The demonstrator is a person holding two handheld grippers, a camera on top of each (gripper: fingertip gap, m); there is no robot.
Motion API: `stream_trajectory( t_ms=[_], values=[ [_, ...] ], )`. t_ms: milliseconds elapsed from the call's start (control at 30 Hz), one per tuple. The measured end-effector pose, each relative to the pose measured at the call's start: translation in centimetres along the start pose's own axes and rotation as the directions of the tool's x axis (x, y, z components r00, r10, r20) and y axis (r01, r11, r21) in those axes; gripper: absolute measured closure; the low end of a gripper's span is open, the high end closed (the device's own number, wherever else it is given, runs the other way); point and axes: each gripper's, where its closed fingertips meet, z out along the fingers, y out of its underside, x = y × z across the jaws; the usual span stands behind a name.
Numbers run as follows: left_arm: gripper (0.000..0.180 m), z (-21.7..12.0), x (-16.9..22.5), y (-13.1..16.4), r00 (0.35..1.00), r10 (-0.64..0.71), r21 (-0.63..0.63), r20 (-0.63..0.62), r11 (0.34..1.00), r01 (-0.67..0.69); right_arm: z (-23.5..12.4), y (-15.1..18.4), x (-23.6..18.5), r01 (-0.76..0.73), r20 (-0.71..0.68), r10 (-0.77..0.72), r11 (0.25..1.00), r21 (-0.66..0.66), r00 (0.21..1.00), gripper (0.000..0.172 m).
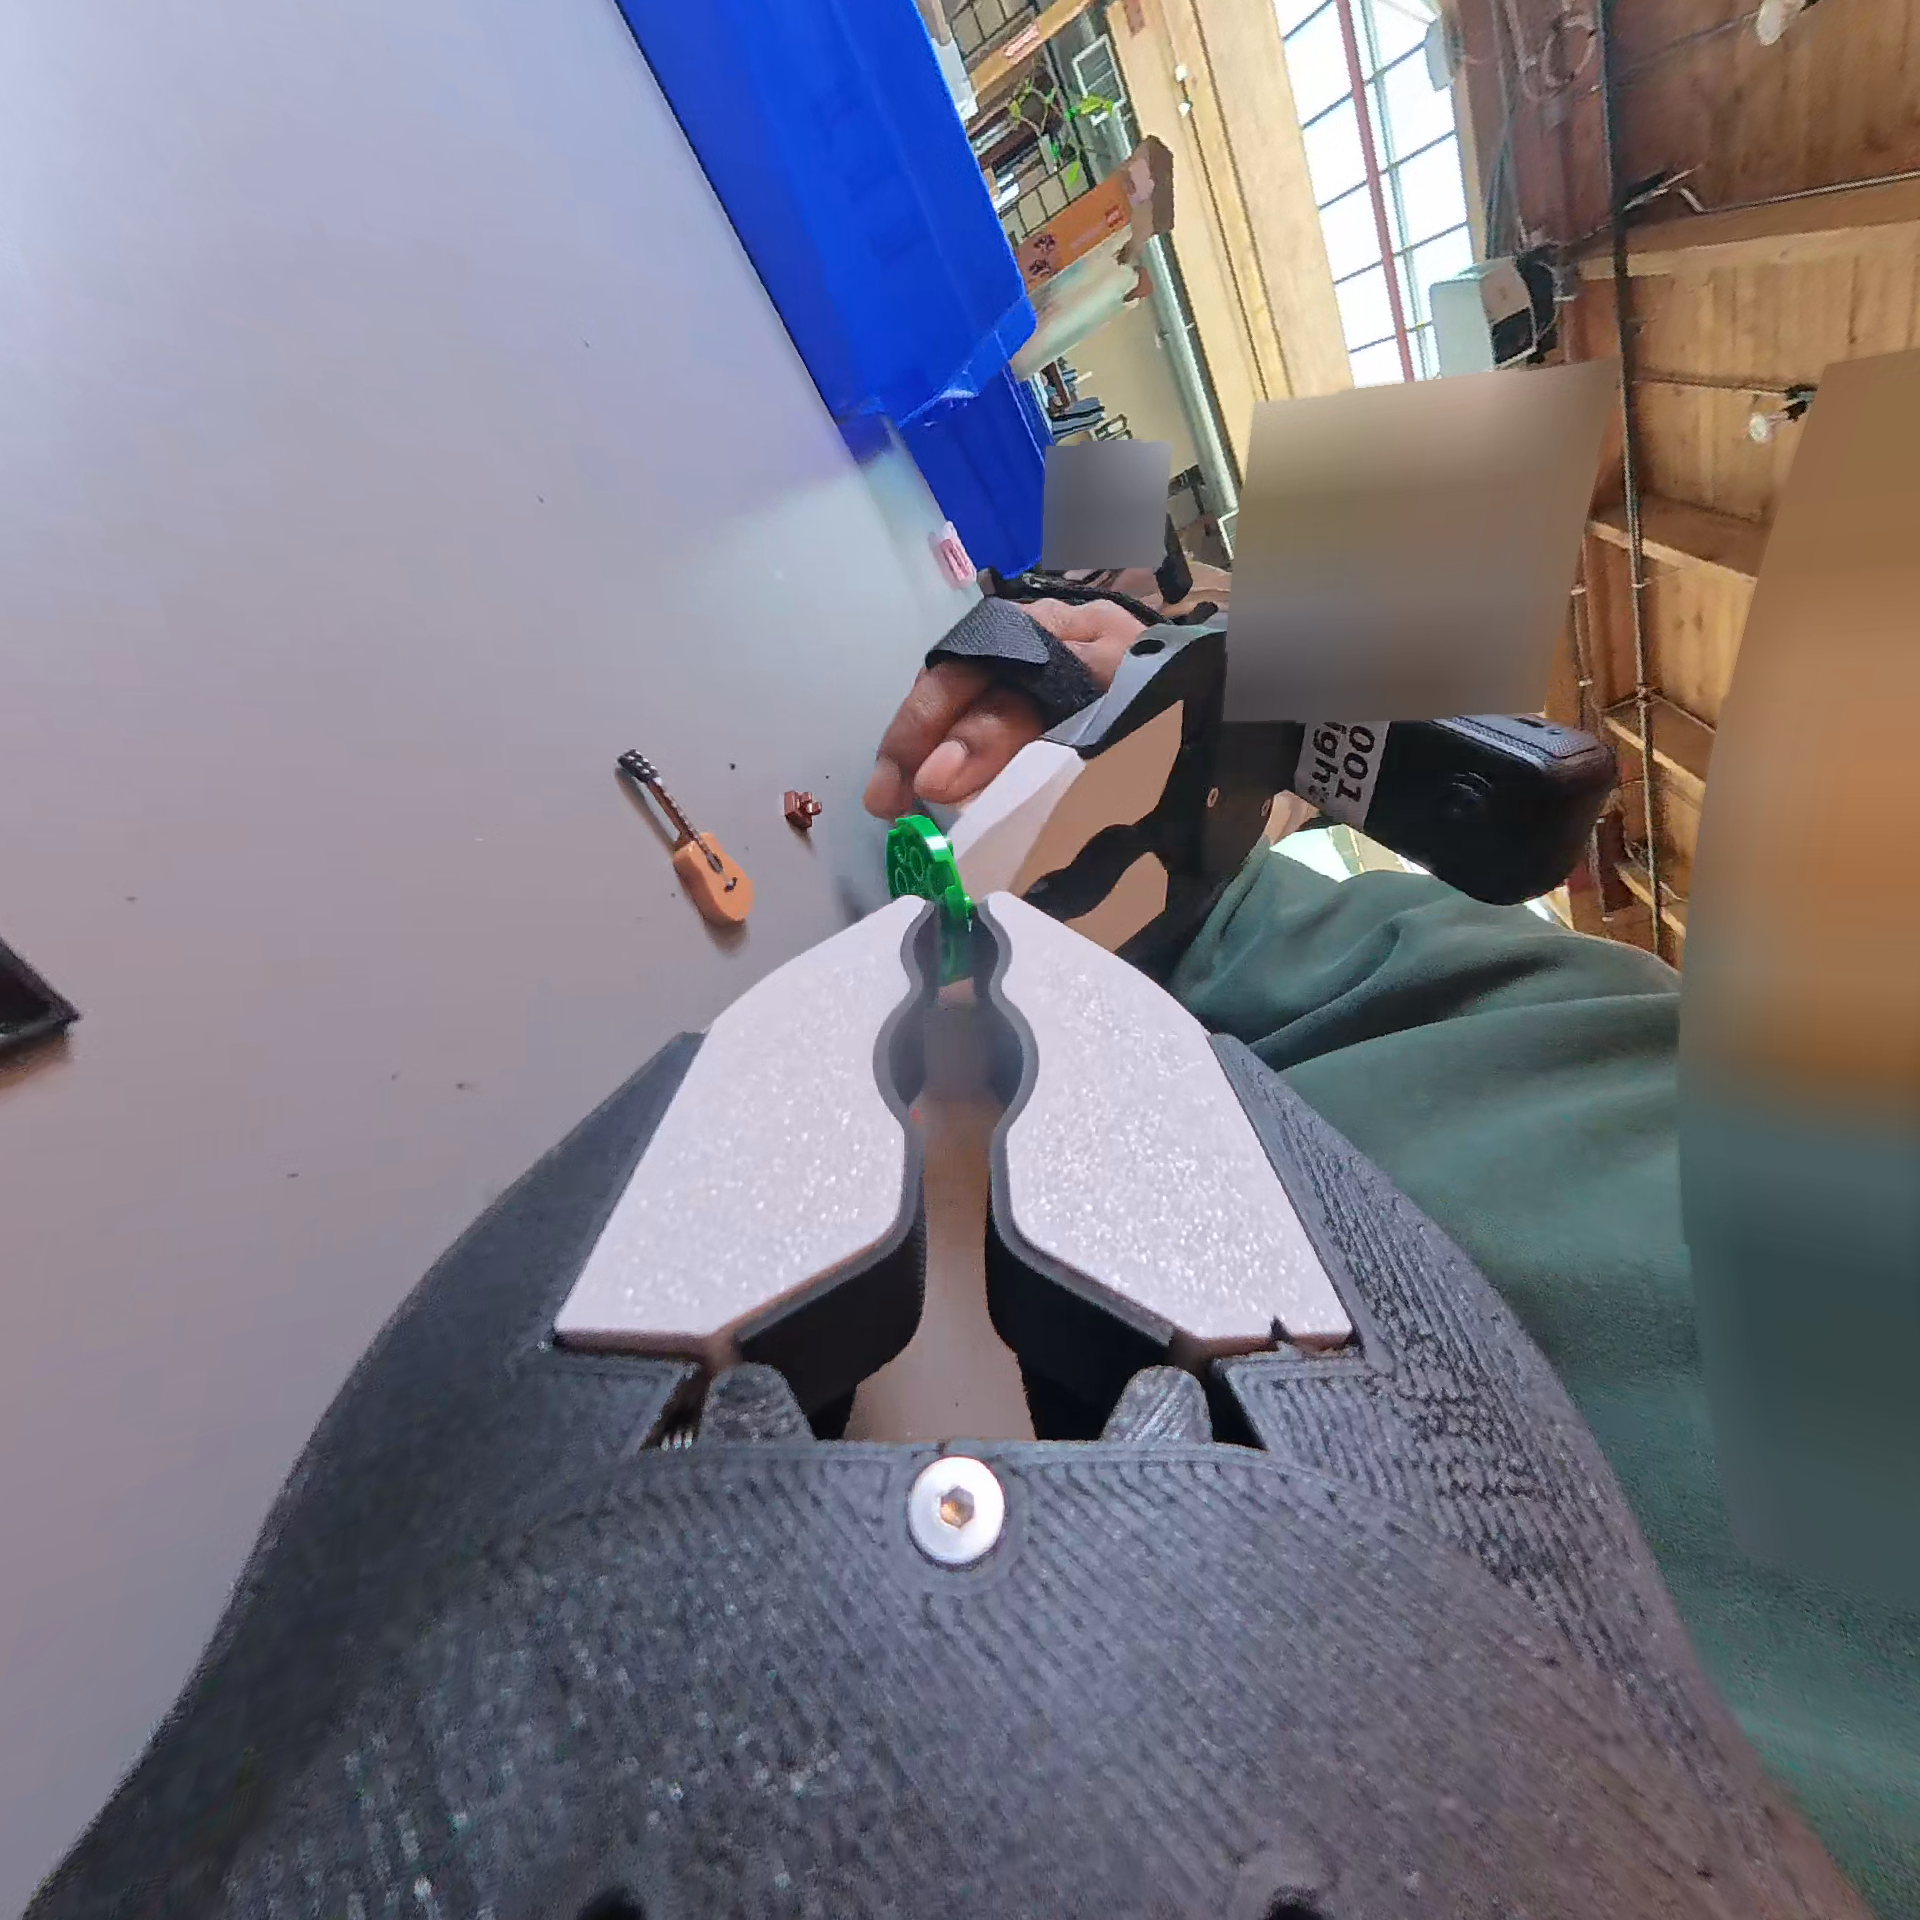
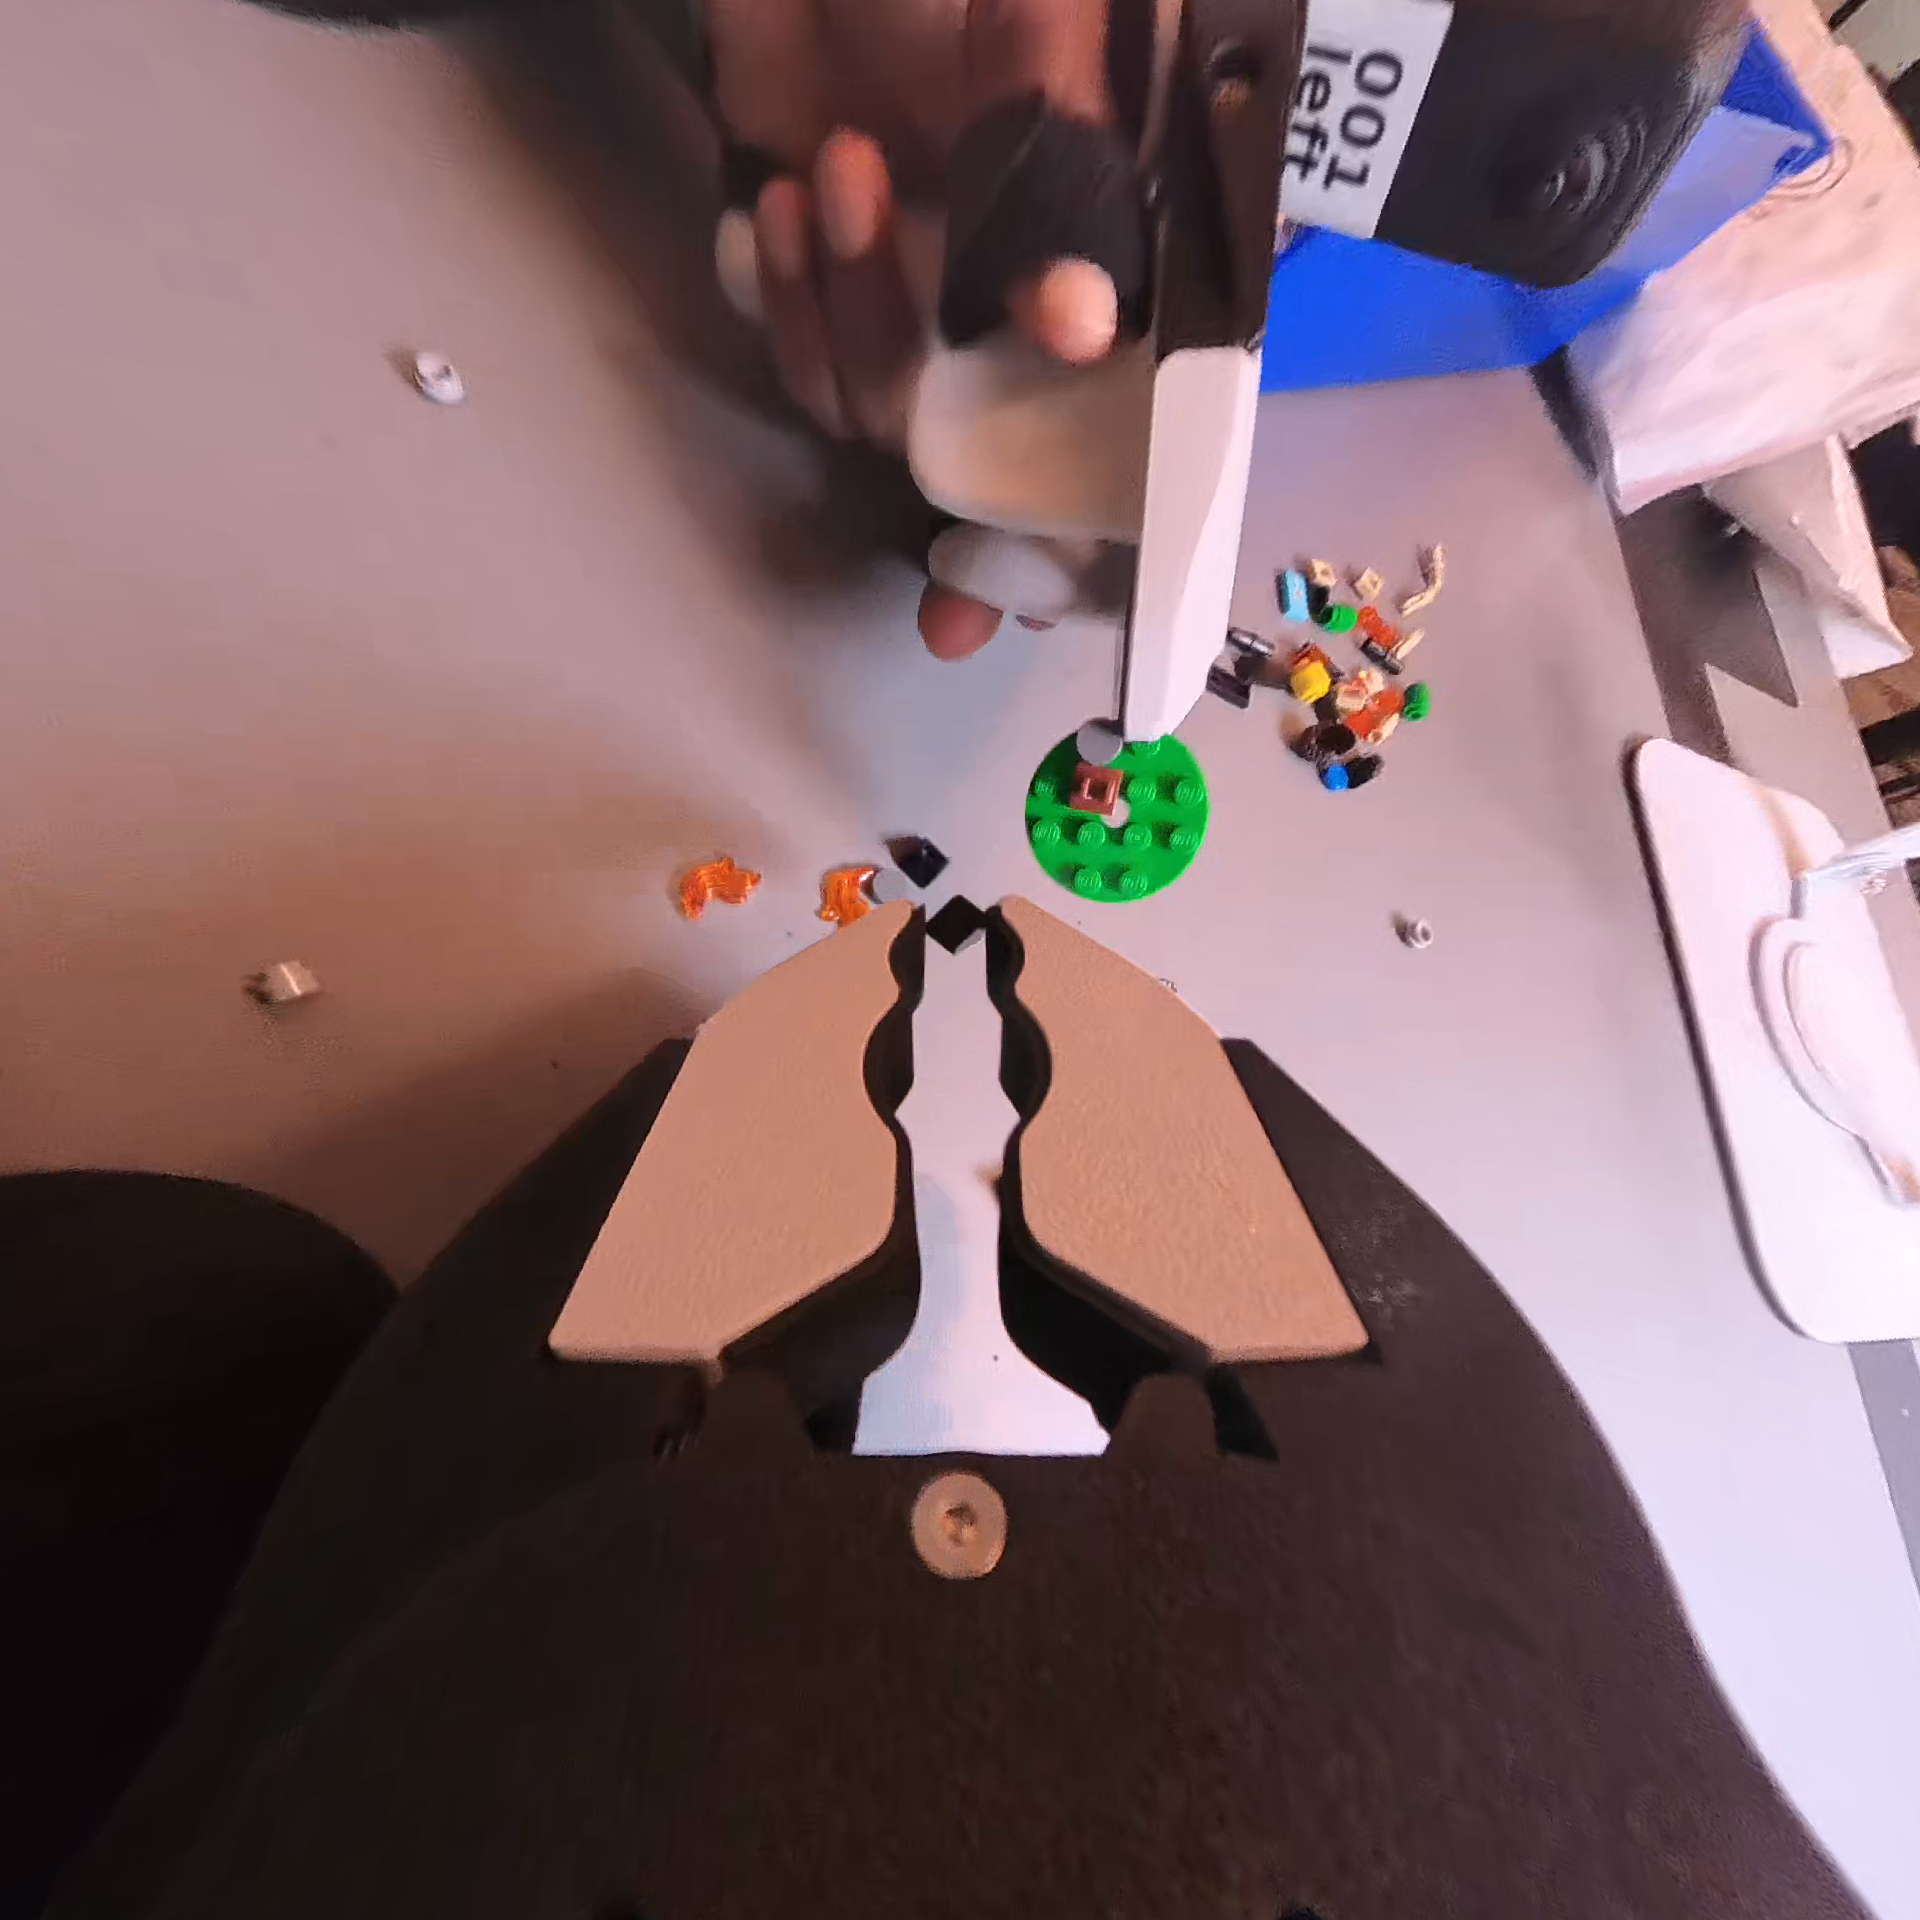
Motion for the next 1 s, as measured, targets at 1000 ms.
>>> stream_trajectory(
  t_ms=[1000],
  values=[
    [0.177, -1.1, -0.2, -1.9, 0.973, 0.183, 0.042, 0.142, 0.981, -0.191, -1.2, -2.5, 1.0, 0.035, -0.086, -0.029, 0.997, 0.071, 0.996, 0.167]
  ],
)
